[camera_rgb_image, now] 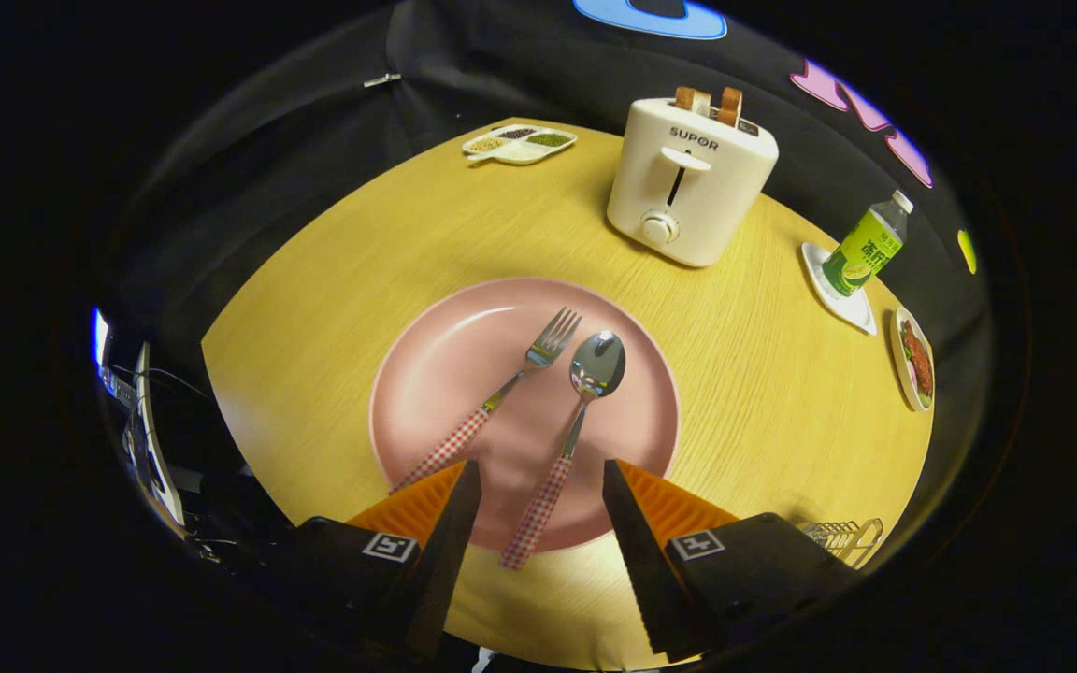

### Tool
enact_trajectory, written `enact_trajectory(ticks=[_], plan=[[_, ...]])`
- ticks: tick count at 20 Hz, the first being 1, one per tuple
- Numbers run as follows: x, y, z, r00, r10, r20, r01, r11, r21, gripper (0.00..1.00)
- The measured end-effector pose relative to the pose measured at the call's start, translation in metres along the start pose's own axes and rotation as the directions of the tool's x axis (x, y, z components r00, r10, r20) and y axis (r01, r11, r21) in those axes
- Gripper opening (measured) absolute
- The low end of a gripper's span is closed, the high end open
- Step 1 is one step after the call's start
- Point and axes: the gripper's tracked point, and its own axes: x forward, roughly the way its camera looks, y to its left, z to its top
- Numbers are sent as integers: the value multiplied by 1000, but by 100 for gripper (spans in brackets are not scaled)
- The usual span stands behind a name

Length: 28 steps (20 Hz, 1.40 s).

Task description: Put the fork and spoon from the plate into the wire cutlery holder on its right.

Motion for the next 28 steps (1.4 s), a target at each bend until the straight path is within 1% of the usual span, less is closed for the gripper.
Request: enact_trajectory(ticks=[2, 3, 4, 5, 6, 7, 9, 10, 11, 12, 13, 14, 16, 19, 20, 22, 25, 28], plan=[[8, 1, -6, 999, 5, -44, -5, 1000, 7, 74], [10, 0, -7, 998, 2, -57, -1, 1000, 8, 73], [12, 0, -9, 998, -1, -66, 1, 1000, 9, 68], [13, 0, -12, 997, -2, -83, 3, 1000, 11, 62], [14, 1, -15, 995, -5, -101, 5, 1000, 9, 49], [16, 2, -18, 993, -1, -120, 2, 1000, 5, 45], [20, 1, -23, 988, -3, -153, 5, 1000, 15, 40], [18, 1, -22, 987, 0, -158, 4, 1000, 26, 34], [17, 0, -22, 987, 0, -160, 6, 999, 34, 31], [18, -1, -21, 987, 9, -158, -1, 999, 48, 22], [18, 2, -22, 985, 37, -171, -27, 998, 64, 16], [17, 4, -21, 983, 56, -173, -43, 996, 77, 15], [16, -4, -20, 984, 54, -167, -42, 996, 77, 12], [5, -2, -18, 980, 125, -156, -103, 985, 139, 10], [-1, -7, -15, 982, 125, -142, -104, 984, 145, 10], [-16, -16, -12, 986, 125, -114, -107, 982, 153, 10], [-46, -26, -18, 983, 153, -102, -134, 975, 175, 10], [-81, -50, -28, 987, 141, -83, -125, 977, 172, 10]])
